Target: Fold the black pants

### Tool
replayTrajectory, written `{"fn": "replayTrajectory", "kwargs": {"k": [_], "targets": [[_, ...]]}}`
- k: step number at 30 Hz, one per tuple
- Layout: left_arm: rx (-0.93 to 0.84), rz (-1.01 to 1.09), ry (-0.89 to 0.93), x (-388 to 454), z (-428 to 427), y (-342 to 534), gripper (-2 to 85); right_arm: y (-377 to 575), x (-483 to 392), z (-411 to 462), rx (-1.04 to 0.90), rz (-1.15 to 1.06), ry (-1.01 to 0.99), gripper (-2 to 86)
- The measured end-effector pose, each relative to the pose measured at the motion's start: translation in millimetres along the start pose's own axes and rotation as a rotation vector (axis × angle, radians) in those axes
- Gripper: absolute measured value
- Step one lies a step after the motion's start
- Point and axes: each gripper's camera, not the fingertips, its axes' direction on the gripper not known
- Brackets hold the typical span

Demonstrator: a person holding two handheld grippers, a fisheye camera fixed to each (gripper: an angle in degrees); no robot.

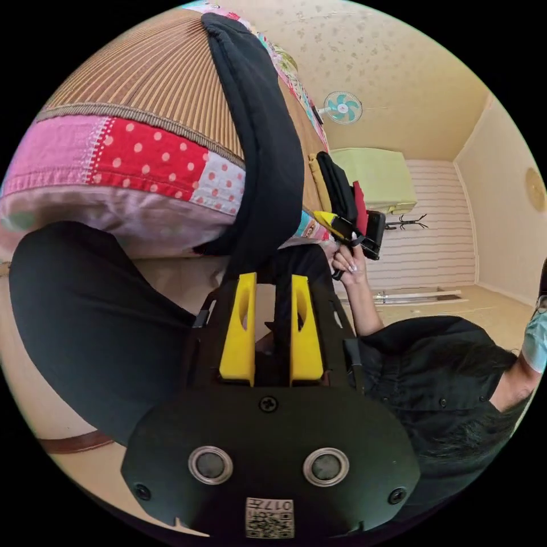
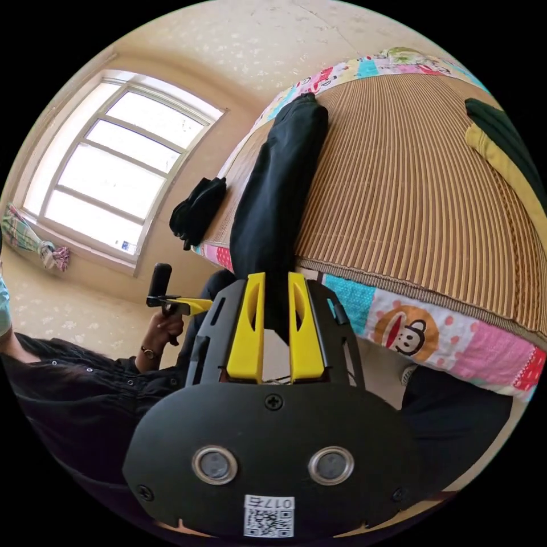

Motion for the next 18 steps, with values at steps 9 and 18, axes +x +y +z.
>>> {"fn": "replayTrajectory", "kwargs": {"k": [9, 18], "targets": [[0.011, -0.059, -0.192, 12, 57, -57, 5.5, -12, 10, 56, -0.183, -0.013, -0.131, 4.6], [-0.008, -0.064, -0.151, 30, 64, -35, 4.2, -2, -9, 14, -0.213, -0.090, -0.058, 4.4]]}}
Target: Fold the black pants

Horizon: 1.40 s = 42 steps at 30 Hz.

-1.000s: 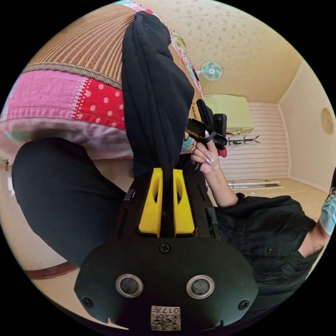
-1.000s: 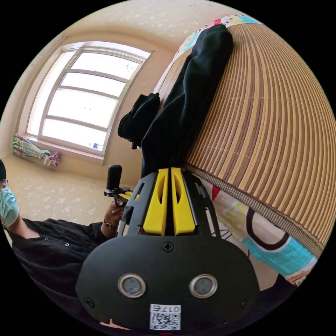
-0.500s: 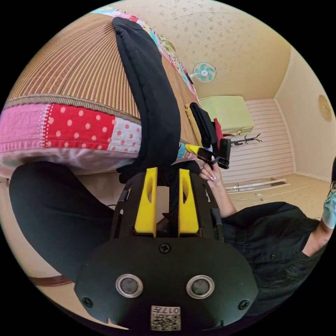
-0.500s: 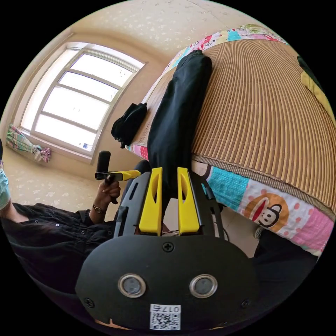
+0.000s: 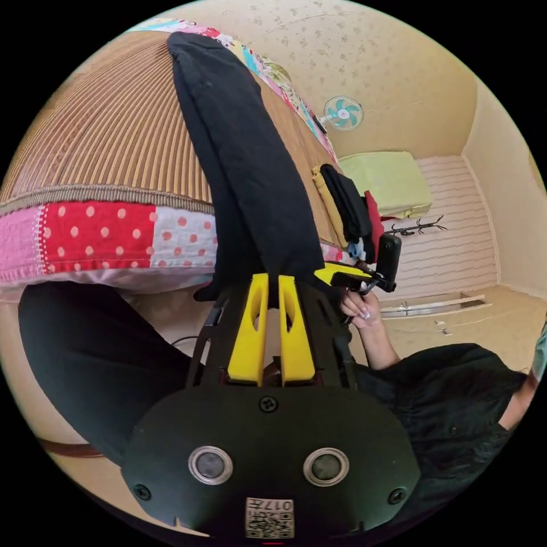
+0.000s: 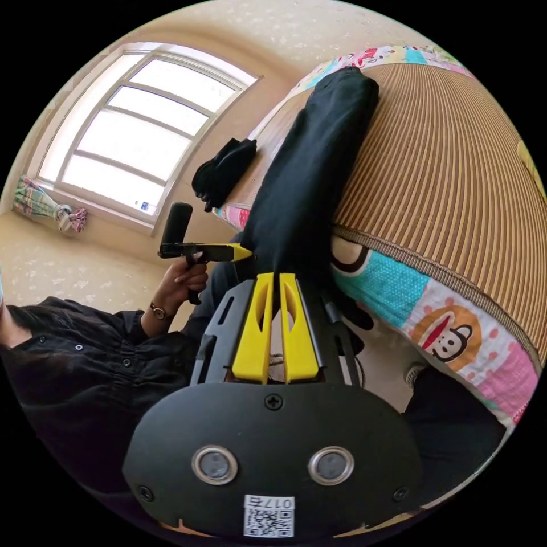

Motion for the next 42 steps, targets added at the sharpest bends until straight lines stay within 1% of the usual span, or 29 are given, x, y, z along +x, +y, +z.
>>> {"fn": "replayTrajectory", "kwargs": {"k": [1, 2, 3, 5, 8, 11, 13, 15, 17, 18, 20, 22, 24, 25, 26, 27, 28, 29, 30, 31, 32, 33, 35, 36, 38, 39, 42], "targets": [[-0.011, -0.038, -0.003, -6, 3, 1, 4.7, -1, 10, 12, -0.067, 0.048, 0.036, 5.6], [0.001, -0.072, 0.033, -13, 1, 3, 5.7, -1, 14, 14, -0.100, 0.050, 0.019, 6.9], [0.039, -0.070, 0.095, -16, -8, 6, 7.5, 0, 14, 11, -0.092, 0.047, 0.002, 7.7], [0.122, -0.057, 0.147, -17, -28, 10, 10.0, 1, 18, -18, 0.007, 0.051, -0.056, 9.4], [0.247, -0.002, 0.133, -14, -56, 6, 12.2, -9, 40, -52, 0.106, 0.074, -0.112, 10.6], [0.263, 0.005, 0.107, -18, -67, -16, 15.9, -33, 73, -69, 0.121, 0.130, -0.182, 12.5], [0.236, -0.018, 0.107, -24, -65, -32, 16.5, -52, 91, -68, 0.083, 0.159, -0.249, 13.2], [0.181, -0.053, 0.158, -29, -56, -46, 14.7, -68, 103, -63, 0.048, 0.167, -0.346, 13.2], [0.118, -0.091, 0.183, -30, -46, -51, 12.4, -85, 111, -45, -0.037, 0.199, -0.454, 12.1], [0.084, -0.099, 0.209, -29, -38, -51, 11.4, -87, 111, -41, -0.055, 0.200, -0.468, 11.7], [0.064, -0.128, 0.247, -30, -31, -45, 8.9, -87, 108, -35, -0.072, 0.212, -0.462, 8.2], [0.101, -0.127, 0.277, -27, -36, -32, 6.6, -76, 101, -47, -0.025, 0.172, -0.473, 5.4], [0.172, 0.001, 0.352, 0, -59, -8, 5.7, -58, 81, -71, 0.043, 0.089, -0.530, 3.9], [0.189, 0.050, 0.375, 12, -67, -2, 5.6, -46, 60, -92, 0.086, 0.008, -0.548, 3.2], [0.226, 0.153, 0.420, 38, -84, 12, 5.3, -35, 33, -116, 0.128, -0.092, -0.561, 2.8], [0.272, 0.262, 0.453, 69, -106, 25, 5.2, -30, 18, -128, 0.152, -0.142, -0.572, 2.5], [0.298, 0.320, 0.459, 86, -118, 32, 5.2, -20, -13, -157, 0.205, -0.240, -0.603, 2.2], [0.349, 0.435, 0.455, 121, -143, 45, 5.2, -13, -46, -184, 0.248, -0.342, -0.628, 2.0], [0.397, 0.558, 0.431, 160, -169, 59, 5.2, -10, -63, -199, 0.267, -0.398, -0.635, 1.9], [0.422, 0.617, 0.418, 180, -182, 66, 5.2, -2, -99, -228, 0.310, -0.511, -0.642, 1.7], [0.465, 0.721, 0.402, 218, -206, 80, 5.2, 6, -135, -258, 0.350, -0.619, -0.640, 1.5], [0.500, 0.807, 0.409, 252, -228, 94, 5.2, 11, -154, -273, 0.370, -0.672, -0.633, 1.5], [0.550, 0.935, 0.435, 302, -258, 113, 5.2, 34, -229, -330, 0.450, -0.881, -0.588, 1.3], [0.571, 1.007, 0.460, 332, -276, 125, 5.2, 41, -247, -342, 0.467, -0.930, -0.574, 1.3], [0.597, 1.079, 0.471, 372, -298, 137, 5.3, 62, -307, -388, 0.554, -1.056, -0.501, 1.3], [0.621, 1.096, 0.453, 395, -309, 141, 5.4, 65, -318, -397, 0.574, -1.063, -0.477, 1.3], [0.632, 1.076, 0.416, 428, -322, 131, 5.5, 71, -358, -432, 0.643, -1.036, -0.326, 1.5]]}}
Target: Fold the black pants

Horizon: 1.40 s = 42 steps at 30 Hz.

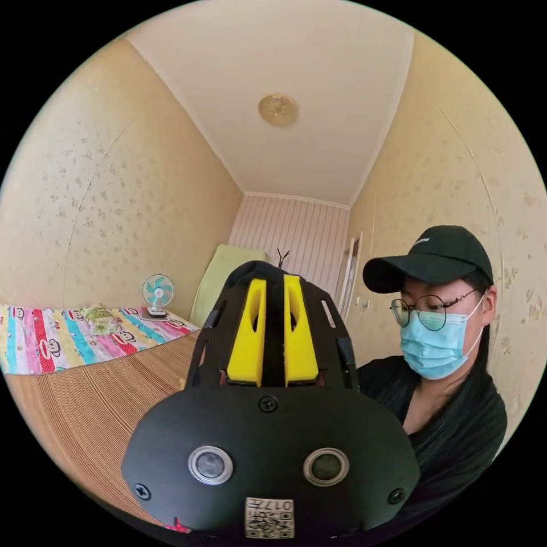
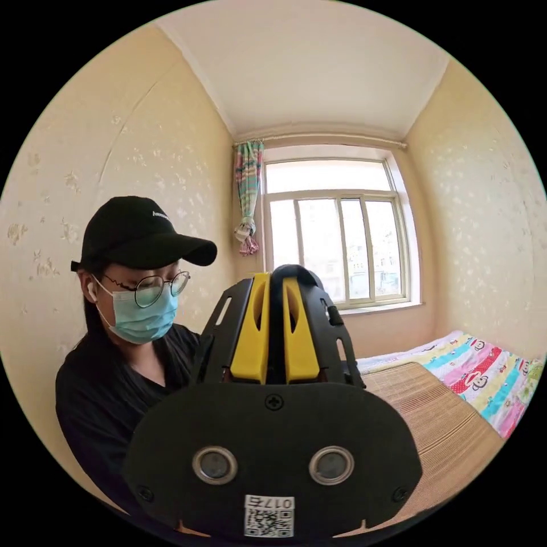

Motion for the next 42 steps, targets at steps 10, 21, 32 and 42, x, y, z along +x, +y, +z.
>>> {"fn": "replayTrajectory", "kwargs": {"k": [10, 21, 32, 42], "targets": [[-0.170, -0.442, 0.001, -185, 60, 8, 5.3, 28, 165, -8, -0.127, 0.302, 0.370, 1.1], [-0.574, -0.518, -0.179, -256, 82, 274, 5.3, 318, 206, 62, -0.465, 0.666, 0.450, 1.7], [-0.361, -1.011, -0.287, -198, -13, 433, 13.5, 480, 161, 15, -0.315, 1.184, 0.353, 14.4], [-0.351, -0.924, -0.363, -199, -18, 399, 12.9, 458, 305, 162, -0.645, 1.205, 0.452, 18.5]]}}
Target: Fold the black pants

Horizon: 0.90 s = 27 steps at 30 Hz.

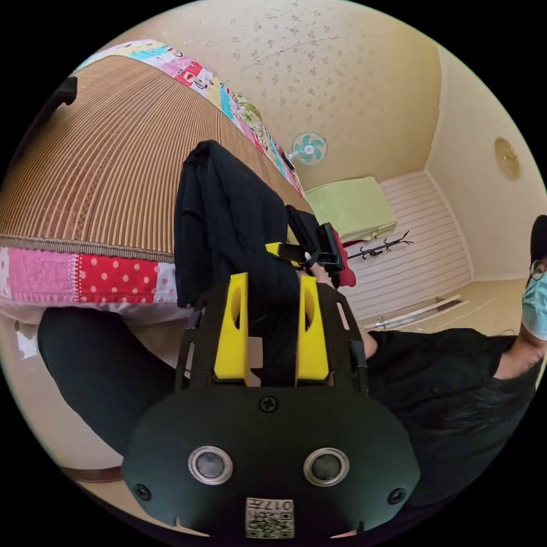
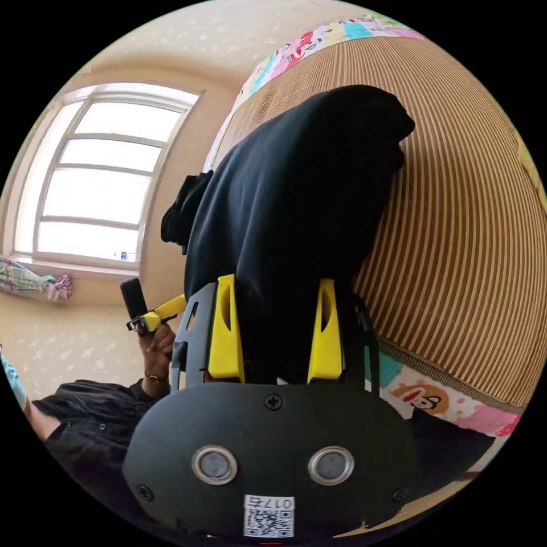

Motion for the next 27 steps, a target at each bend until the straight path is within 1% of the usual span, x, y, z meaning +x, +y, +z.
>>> {"fn": "replayTrajectory", "kwargs": {"k": [2, 5, 8, 10, 12, 14, 16, 18, 20, 21, 23, 24, 25, 26, 27], "targets": [[0.044, -0.034, 0.030, -7, -17, 20, 12.9, -33, -37, 21, 0.005, -0.058, 0.081, 17.3], [0.097, -0.125, 0.057, -24, -44, 56, 12.4, -85, -65, 63, -0.004, -0.066, 0.038, 16.5], [0.175, -0.196, -0.004, -29, -76, 87, 12.4, -140, -103, 117, -0.017, -0.073, -0.044, 15.9], [0.234, -0.224, -0.041, -25, -95, 102, 12.4, -166, -135, 155, 0.010, -0.071, -0.048, 15.7], [0.354, -0.247, -0.105, -12, -114, 124, 12.3, -188, -169, 193, 0.029, -0.074, -0.045, 15.6], [0.405, -0.258, -0.139, -3, -118, 136, 12.4, -213, -207, 237, -0.006, -0.098, 0.002, 15.3], [0.406, -0.252, -0.147, 5, -117, 143, 12.4, -227, -221, 246, -0.022, -0.083, 0.058, 14.9], [0.393, -0.213, -0.176, 17, -113, 149, 12.3, -237, -224, 245, -0.075, -0.114, 0.051, 14.8], [0.377, -0.180, -0.234, 24, -108, 149, 12.2, -229, -209, 220, -0.150, -0.200, -0.059, 14.5], [0.359, -0.158, -0.270, 26, -103, 146, 12.1, -221, -202, 210, -0.157, -0.223, -0.097, 13.9], [0.327, -0.129, -0.304, 26, -92, 137, 11.9, -162, -163, 157, -0.114, -0.322, -0.239, 10.3], [0.296, -0.100, -0.315, 25, -83, 127, 11.9, -143, -150, 142, -0.100, -0.340, -0.243, 9.1], [0.275, -0.085, -0.318, 24, -77, 122, 11.9, -103, -122, 113, -0.074, -0.340, -0.211, 8.8], [0.227, -0.056, -0.324, 24, -66, 108, 11.8, -62, -89, 82, -0.052, -0.291, -0.149, 8.9], [0.181, -0.023, -0.330, 24, -53, 94, 11.8, -42, -71, 66, -0.042, -0.255, -0.118, 9.2]]}}
